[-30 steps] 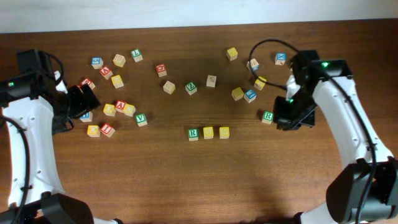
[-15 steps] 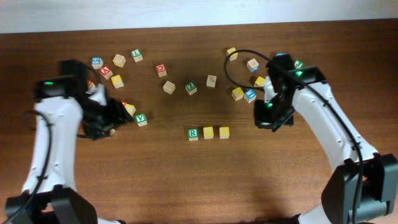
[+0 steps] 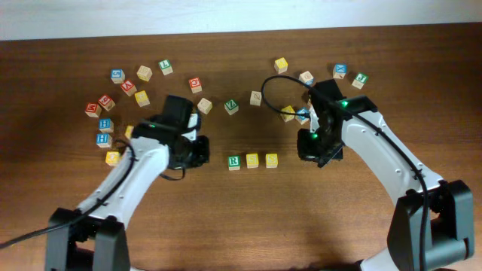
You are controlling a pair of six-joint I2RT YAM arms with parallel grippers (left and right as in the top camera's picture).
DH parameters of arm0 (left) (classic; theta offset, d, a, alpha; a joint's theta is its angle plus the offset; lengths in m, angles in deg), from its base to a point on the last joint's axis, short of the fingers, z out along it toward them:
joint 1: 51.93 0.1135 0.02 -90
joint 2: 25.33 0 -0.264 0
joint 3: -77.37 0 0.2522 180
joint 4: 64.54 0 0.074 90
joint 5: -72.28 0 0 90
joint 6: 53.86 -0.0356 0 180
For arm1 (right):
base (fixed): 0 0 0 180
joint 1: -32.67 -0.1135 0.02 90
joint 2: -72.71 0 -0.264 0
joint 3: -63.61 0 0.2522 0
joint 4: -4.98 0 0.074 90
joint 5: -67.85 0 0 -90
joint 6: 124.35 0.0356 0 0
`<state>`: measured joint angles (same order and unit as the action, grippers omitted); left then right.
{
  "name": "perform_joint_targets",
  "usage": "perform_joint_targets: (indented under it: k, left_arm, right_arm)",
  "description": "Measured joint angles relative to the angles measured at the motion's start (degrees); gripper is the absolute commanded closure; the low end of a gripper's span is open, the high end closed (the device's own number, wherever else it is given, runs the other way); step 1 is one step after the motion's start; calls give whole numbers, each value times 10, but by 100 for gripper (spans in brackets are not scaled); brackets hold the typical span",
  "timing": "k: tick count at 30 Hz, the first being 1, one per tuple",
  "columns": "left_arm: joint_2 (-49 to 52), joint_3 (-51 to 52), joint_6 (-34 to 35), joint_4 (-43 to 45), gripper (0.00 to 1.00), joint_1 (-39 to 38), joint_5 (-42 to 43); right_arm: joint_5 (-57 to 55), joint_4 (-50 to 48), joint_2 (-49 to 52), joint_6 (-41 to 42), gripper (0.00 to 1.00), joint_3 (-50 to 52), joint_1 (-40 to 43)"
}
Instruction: Spell out RSS
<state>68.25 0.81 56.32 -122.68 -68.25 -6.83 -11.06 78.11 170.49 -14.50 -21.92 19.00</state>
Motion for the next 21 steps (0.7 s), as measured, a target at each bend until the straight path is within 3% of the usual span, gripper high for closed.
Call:
perform_joint_targets:
  k: [13,21]
  left_arm:
    - [117,5,33,59,100,-28,-20]
    - [132,5,39,82,100,-27,9]
  right_arm:
    - [2,-134,0,12,96,85,0]
    - [22,-215,0,40,96,128,-11]
